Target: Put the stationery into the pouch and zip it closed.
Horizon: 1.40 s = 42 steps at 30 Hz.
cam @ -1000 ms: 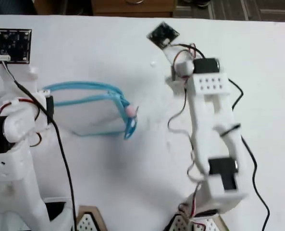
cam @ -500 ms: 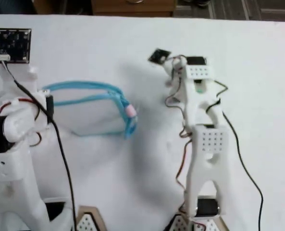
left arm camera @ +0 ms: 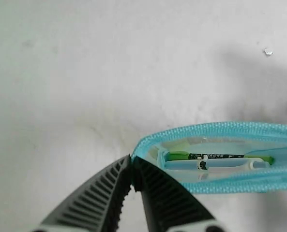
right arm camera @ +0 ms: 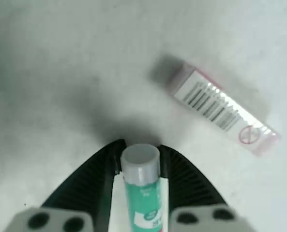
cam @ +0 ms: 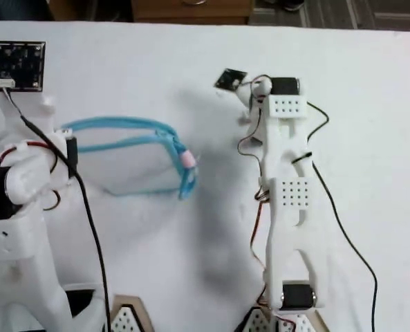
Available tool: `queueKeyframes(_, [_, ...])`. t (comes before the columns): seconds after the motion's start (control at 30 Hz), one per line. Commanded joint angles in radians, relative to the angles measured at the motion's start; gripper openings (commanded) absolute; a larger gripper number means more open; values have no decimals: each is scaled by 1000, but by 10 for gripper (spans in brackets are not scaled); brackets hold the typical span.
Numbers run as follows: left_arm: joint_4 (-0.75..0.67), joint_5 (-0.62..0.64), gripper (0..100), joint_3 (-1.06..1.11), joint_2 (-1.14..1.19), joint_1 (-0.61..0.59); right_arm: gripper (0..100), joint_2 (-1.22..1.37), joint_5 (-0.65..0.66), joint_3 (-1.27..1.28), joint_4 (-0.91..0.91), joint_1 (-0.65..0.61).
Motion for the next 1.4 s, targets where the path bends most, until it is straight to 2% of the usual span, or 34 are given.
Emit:
queueKeyframes(0.0, [8,-8,23,78,82,12,17,-65,-38,-43,25,36])
queueKeyframes(0.13, [12,-8,23,78,81,13,17,-202,-164,29,25,67])
queueKeyframes(0.23, [6,-8,23,78,81,15,17,-352,-206,184,25,90])
queueKeyframes(0.5, [6,-8,23,78,81,15,18,-924,-207,944,10,97])
queueKeyframes(0.67, [6,-8,23,78,81,15,18,-1282,-209,1386,-147,79])
queueKeyframes(0.93, [5,-8,23,78,81,16,18,-1793,-213,1949,-367,-62])
queueKeyframes(1.07, [5,-8,23,78,81,16,18,-2008,-333,2119,-438,-171])
queueKeyframes(1.17, [5,-8,23,78,81,16,18,-2118,-422,2183,-507,-240])
queueKeyframes(1.37, [5,-8,23,78,81,16,46,-2137,-339,2357,-481,-331])
